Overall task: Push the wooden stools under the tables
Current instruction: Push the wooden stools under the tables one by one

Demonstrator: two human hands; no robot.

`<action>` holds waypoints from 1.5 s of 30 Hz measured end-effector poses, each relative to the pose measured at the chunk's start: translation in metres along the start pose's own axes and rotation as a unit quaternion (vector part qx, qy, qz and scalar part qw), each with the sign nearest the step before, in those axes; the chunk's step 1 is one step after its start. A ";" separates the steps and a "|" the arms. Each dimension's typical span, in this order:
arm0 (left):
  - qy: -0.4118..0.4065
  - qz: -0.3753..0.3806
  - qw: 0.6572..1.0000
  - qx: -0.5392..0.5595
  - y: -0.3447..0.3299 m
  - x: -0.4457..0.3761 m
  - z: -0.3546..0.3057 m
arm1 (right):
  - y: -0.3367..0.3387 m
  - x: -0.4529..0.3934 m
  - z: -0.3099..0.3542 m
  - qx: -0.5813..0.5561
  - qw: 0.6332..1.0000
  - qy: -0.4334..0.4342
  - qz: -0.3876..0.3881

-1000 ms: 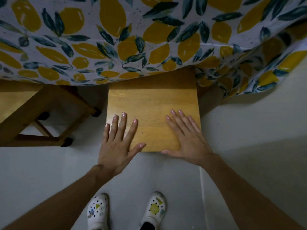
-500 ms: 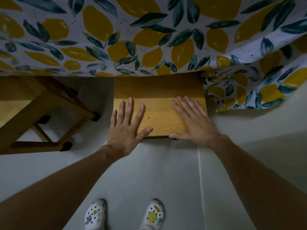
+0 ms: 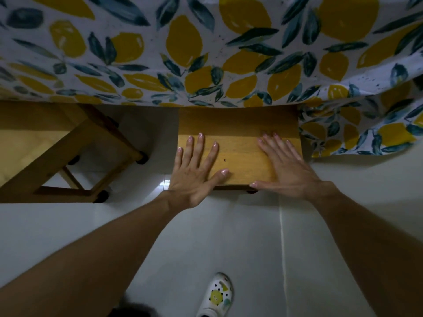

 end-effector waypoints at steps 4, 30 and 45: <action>-0.036 0.036 0.997 0.057 0.007 0.005 0.008 | 0.008 0.004 0.016 0.009 0.997 -0.067 0.029; 0.055 -0.057 0.989 -0.127 0.202 0.157 0.546 | -0.047 -0.223 0.620 -0.001 0.990 -0.011 -0.143; 0.114 -0.151 0.980 -0.060 0.170 0.213 0.521 | -0.052 -0.194 0.601 0.071 0.989 0.110 -0.068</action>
Point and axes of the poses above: each hand's wrist, its own x-axis away from the middle knuckle, its own y-axis out of the back of the hand, z = x × y, the point moved 6 cm from there along -x, towards the middle knuckle, and after that the axes turned 5 degrees about x, right-handed, at the moved point
